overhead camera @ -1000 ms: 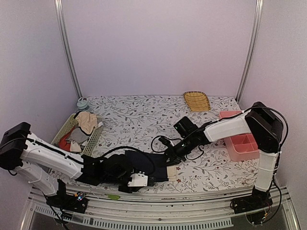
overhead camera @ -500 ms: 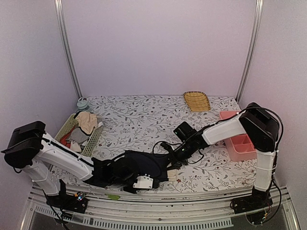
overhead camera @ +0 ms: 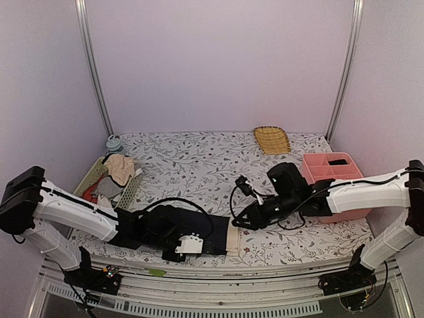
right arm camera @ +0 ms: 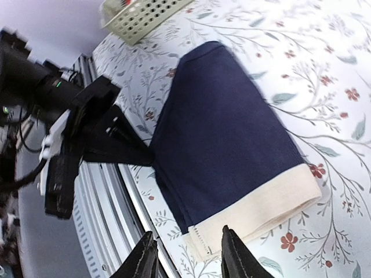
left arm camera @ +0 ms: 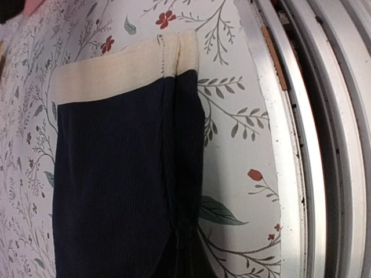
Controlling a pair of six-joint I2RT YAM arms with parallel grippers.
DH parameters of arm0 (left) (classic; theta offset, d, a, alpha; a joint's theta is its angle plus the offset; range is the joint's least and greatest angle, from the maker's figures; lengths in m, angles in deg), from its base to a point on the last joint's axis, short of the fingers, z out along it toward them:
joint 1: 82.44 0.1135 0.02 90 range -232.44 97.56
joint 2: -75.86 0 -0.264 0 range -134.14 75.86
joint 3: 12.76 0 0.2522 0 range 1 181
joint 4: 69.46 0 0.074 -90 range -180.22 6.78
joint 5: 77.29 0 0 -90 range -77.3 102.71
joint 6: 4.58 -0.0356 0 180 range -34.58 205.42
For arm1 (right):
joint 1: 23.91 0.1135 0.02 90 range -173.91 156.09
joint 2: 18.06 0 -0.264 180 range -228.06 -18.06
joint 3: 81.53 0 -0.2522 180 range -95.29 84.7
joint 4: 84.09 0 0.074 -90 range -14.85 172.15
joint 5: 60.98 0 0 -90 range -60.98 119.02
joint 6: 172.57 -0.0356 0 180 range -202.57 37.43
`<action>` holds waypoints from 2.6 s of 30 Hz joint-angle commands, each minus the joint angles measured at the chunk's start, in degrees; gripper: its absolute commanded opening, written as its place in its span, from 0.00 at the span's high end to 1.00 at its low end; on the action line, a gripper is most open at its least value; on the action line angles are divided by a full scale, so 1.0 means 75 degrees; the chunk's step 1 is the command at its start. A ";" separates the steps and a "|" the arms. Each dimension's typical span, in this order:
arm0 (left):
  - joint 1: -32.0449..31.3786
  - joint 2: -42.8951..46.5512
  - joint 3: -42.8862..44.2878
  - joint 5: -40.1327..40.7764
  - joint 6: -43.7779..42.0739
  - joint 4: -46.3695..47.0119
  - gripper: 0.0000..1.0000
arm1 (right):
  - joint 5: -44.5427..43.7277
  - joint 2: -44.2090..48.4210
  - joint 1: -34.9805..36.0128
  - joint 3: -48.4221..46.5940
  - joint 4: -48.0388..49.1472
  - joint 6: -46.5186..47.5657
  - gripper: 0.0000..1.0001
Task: Roll the underwear
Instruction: Pick up the underwear from the corner of the board.
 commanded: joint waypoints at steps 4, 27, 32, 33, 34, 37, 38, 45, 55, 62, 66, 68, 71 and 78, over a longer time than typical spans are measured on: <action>0.0364 0.0122 0.0044 -0.0973 0.0145 -0.0670 1.00 | -0.2416 0.0378 0.1917 0.0586 0.0013 0.2912 0.61; 0.0388 -0.0032 0.0150 -0.1053 0.0183 -0.0784 1.00 | -0.3721 -0.1122 0.3120 0.0863 0.0700 0.4484 0.62; 0.0412 -0.0065 0.0180 -0.1065 0.0168 -0.0809 1.00 | -0.3642 -0.1364 0.3127 0.0878 0.0679 0.4563 0.68; 0.0413 -0.0068 0.0174 -0.1059 0.0168 -0.0809 1.00 | -0.3691 -0.1407 0.3121 0.0846 0.0658 0.4566 0.71; 0.0406 -0.0065 0.0171 -0.1063 0.0168 -0.0809 1.00 | -0.3711 -0.1454 0.3114 0.0821 0.0644 0.4585 0.75; 0.0421 -0.0045 0.0166 -0.1083 0.0170 -0.0803 1.00 | -0.3785 -0.1599 0.3120 0.0708 0.0494 0.4656 0.87; 0.0426 -0.0039 0.0158 -0.1088 0.0163 -0.0808 1.00 | -0.3830 -0.1642 0.3123 0.0669 0.0436 0.4660 0.89; 0.0439 -0.0030 0.0157 -0.1188 0.0145 -0.0824 1.00 | -0.4051 -0.1636 0.3120 0.0607 0.0190 0.4678 1.00; 0.0499 0.0798 0.0067 -0.1680 0.0063 -0.1138 1.00 | -0.3857 -0.0433 0.3120 0.0705 0.0075 0.4364 1.00; 0.0701 0.1027 0.0181 -0.2023 -0.0085 -0.1554 1.00 | -0.3641 -0.0205 0.3061 0.0694 0.0004 0.4301 1.00; 0.0960 0.1002 0.0396 -0.2246 -0.0175 -0.1788 1.00 | -0.3483 -0.0089 0.2914 0.0688 -0.0015 0.4222 1.00; 0.1078 0.0992 0.0472 -0.2324 -0.0259 -0.1870 1.00 | -0.3406 -0.0121 0.2824 0.0614 -0.0106 0.4247 1.00; 0.1274 0.0914 0.0650 -0.2434 -0.0347 -0.1981 1.00 | -0.3296 -0.0185 0.2651 0.0495 -0.0256 0.4208 1.00; 0.1822 0.0591 0.1170 -0.2724 -0.0667 -0.2127 1.00 | -0.2930 -0.0011 0.2223 0.0443 -0.0356 0.4024 1.00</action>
